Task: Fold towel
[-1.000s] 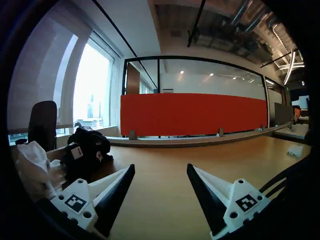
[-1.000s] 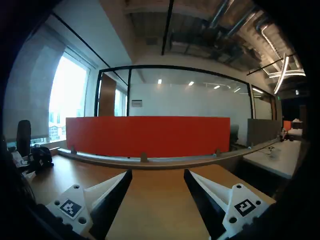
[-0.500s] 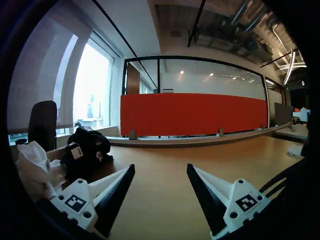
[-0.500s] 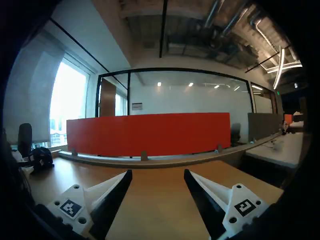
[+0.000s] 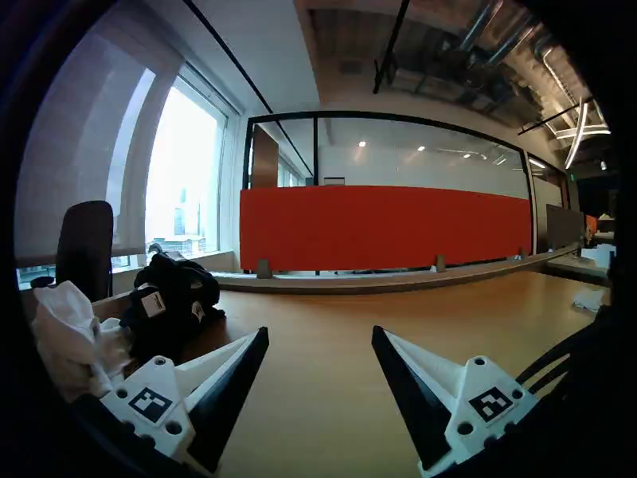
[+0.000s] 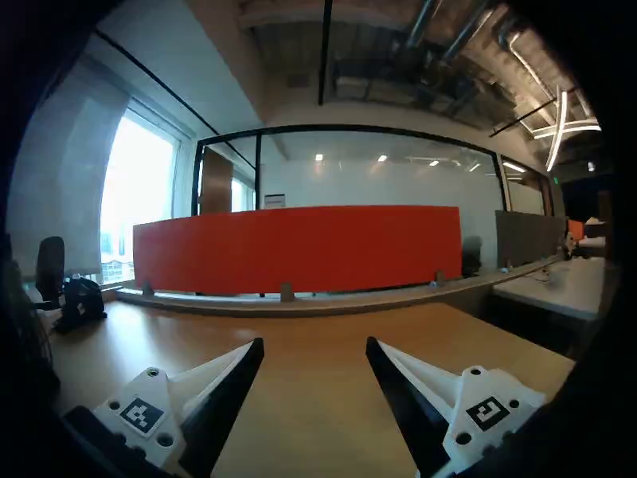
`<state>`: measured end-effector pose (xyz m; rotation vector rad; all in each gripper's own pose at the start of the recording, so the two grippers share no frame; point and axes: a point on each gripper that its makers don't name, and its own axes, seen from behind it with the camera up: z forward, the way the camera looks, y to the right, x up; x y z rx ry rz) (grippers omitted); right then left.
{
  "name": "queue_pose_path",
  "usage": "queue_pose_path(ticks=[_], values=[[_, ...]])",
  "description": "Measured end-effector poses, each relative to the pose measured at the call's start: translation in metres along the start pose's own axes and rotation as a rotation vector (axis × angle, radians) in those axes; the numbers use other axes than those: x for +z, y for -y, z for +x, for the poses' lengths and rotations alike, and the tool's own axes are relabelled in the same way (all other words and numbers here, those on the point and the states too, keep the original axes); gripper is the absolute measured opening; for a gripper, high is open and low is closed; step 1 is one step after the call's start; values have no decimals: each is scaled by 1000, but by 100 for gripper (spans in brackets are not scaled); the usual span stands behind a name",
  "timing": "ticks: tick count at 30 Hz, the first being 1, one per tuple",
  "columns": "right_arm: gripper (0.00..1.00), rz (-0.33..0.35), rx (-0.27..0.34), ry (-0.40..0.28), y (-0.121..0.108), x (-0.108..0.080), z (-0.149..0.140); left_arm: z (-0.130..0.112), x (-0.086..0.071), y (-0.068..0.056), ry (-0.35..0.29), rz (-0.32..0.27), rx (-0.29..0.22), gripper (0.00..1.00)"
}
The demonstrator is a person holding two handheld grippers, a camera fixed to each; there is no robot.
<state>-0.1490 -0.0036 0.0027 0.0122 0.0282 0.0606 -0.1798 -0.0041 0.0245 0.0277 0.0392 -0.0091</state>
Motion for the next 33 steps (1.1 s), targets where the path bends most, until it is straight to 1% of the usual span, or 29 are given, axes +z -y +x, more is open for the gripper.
queue_pose_path(ticks=[12, 20, 27, 33], values=[[99, -6, 11, 13, -2, 4, -23, -1, 0, 0, 0, 0, 0, 96], [99, -5, -6, 22, 1, 5, -33, -1, 0, 0, 0, 0, 0, 96], [100, 2, -45, 12, 6, 4, -33, -1, 0, 0, 0, 0, 0, 96], [100, 2, -48, 7, 8, 1, -31, -1, 0, -1, 0, 0, 0, 96]])
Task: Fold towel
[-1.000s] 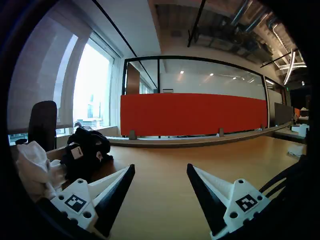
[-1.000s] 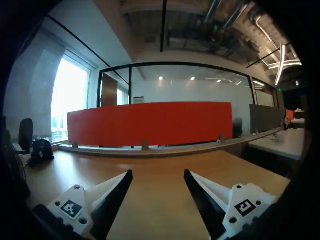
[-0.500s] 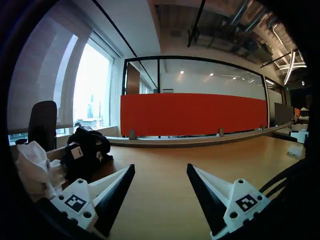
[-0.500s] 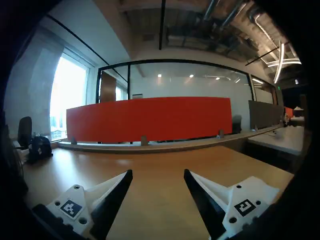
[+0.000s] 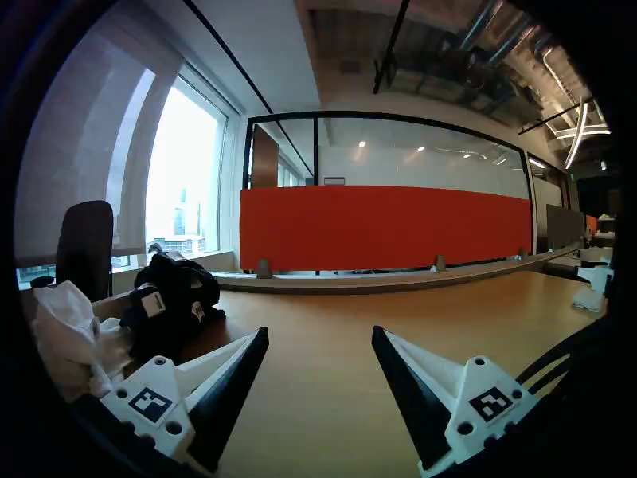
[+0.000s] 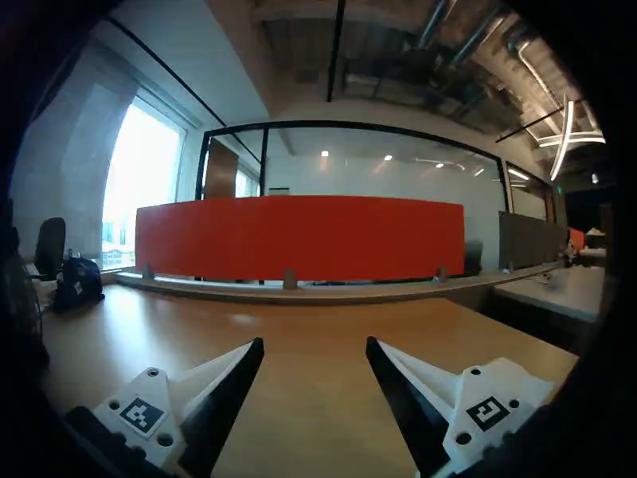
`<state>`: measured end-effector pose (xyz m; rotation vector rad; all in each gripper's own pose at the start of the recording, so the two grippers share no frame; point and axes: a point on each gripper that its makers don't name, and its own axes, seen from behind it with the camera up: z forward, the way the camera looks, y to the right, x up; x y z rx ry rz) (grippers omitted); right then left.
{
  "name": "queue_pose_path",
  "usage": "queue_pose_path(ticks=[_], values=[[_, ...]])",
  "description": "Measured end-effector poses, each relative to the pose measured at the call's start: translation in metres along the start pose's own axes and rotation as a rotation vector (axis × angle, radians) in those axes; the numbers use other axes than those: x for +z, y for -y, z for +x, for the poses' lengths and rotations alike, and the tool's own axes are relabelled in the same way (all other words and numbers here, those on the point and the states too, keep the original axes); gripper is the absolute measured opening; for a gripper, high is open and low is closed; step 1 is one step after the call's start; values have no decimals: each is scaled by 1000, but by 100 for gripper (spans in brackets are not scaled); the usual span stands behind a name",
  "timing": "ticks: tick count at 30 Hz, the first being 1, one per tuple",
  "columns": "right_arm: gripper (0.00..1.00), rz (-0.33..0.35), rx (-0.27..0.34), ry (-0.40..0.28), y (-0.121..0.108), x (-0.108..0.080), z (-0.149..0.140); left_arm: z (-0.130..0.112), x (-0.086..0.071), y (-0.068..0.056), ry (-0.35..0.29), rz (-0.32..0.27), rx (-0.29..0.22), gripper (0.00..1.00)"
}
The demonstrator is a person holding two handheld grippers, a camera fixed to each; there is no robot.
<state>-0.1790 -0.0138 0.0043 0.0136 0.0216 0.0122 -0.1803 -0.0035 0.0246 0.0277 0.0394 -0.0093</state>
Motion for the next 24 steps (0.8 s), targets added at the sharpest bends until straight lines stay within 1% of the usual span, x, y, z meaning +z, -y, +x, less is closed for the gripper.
queue_pose_path(ticks=[24], values=[[100, 8, 0, 1, 1, -2, -1, 0, 0, 1, 0, 0, 0, 96]])
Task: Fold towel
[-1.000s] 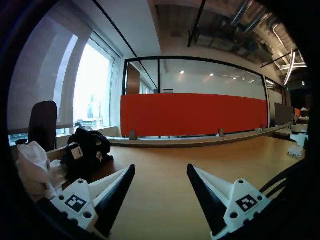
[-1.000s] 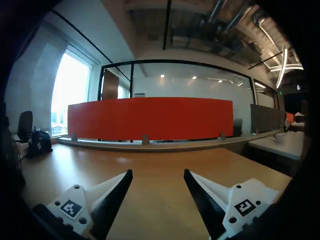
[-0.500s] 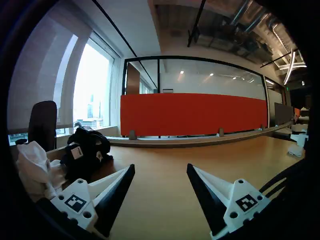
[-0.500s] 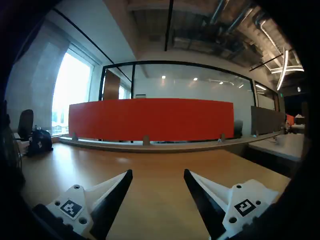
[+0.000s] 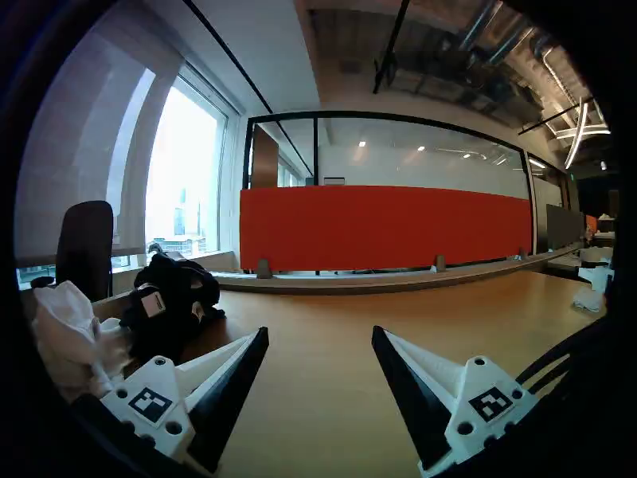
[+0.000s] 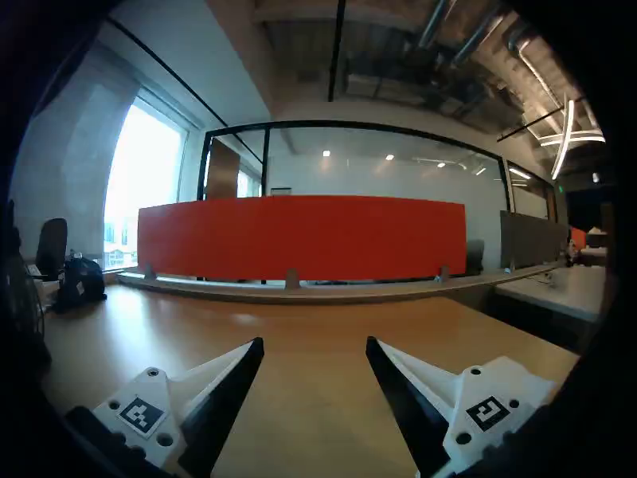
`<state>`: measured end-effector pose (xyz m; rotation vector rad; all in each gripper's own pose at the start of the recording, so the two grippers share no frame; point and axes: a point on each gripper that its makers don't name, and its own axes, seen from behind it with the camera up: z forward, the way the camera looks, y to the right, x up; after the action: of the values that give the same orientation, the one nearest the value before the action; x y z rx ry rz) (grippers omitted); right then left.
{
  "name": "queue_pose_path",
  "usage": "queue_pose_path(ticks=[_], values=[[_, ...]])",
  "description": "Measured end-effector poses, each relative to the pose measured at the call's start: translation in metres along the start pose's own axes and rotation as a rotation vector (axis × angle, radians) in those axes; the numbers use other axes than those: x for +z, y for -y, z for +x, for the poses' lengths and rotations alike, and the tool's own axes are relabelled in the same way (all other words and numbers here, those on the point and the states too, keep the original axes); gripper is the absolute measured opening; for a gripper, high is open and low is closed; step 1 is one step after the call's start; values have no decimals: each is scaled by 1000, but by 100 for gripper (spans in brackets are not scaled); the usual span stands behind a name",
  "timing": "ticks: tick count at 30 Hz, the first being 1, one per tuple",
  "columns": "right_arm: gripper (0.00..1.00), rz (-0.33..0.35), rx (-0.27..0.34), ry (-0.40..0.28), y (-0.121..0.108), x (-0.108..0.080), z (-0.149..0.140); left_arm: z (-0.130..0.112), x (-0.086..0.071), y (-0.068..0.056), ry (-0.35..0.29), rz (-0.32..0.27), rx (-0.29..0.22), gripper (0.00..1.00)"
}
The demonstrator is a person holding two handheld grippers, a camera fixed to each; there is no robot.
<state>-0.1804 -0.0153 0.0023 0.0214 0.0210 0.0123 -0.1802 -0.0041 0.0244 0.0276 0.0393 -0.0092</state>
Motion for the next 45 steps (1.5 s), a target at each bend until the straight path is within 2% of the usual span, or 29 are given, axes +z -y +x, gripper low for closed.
queue_pose_path(ticks=[45], values=[[99, 0, 0, 0, 0, 0, 0, 10, -2, 3, 3, -1, 0, 96]])
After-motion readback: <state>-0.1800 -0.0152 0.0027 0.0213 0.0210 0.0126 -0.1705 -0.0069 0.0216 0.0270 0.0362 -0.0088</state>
